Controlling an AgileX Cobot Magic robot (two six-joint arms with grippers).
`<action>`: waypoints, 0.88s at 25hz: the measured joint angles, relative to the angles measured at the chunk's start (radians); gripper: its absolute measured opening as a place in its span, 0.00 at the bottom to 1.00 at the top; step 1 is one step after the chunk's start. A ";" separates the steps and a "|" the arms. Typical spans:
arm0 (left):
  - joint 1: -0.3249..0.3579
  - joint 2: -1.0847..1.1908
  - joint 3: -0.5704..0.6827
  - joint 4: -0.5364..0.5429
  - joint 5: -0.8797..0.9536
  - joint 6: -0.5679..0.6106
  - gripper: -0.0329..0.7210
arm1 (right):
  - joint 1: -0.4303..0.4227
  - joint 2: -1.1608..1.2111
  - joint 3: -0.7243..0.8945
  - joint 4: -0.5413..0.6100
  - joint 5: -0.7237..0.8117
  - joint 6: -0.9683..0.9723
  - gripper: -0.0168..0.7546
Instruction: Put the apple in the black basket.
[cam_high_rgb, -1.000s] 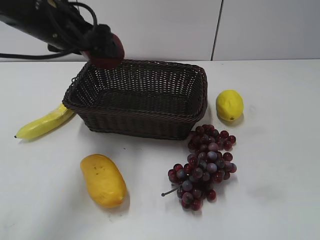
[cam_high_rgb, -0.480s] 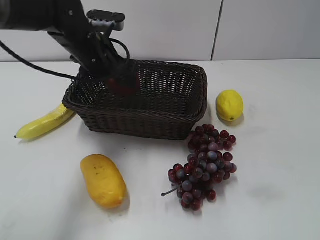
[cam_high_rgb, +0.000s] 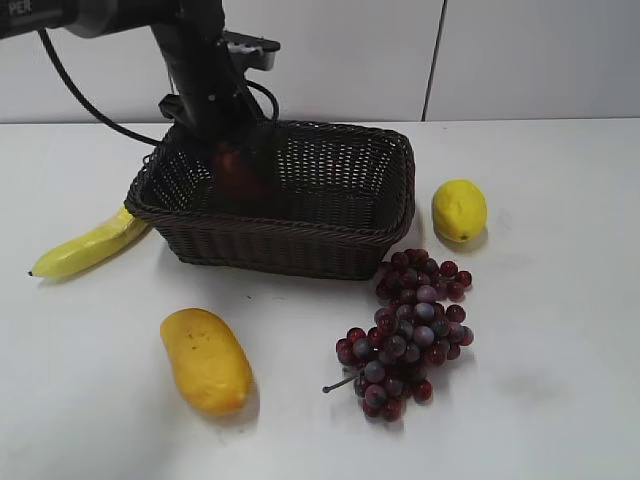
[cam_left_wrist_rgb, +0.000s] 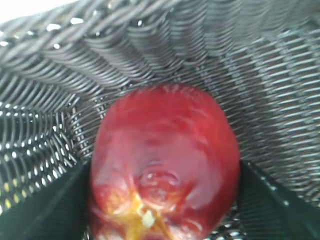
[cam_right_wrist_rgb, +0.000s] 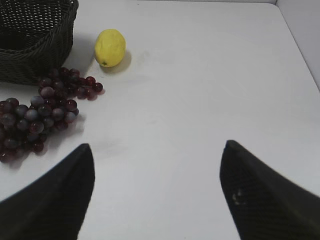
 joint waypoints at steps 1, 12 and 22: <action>0.000 0.007 0.000 0.000 -0.001 0.000 0.88 | 0.000 0.000 0.000 0.000 0.000 0.000 0.79; 0.000 0.009 -0.007 0.001 -0.010 0.000 0.96 | 0.000 0.000 0.000 0.000 0.000 0.000 0.79; 0.000 -0.042 -0.014 0.015 -0.008 0.000 0.96 | 0.000 0.000 0.000 0.000 0.000 0.000 0.79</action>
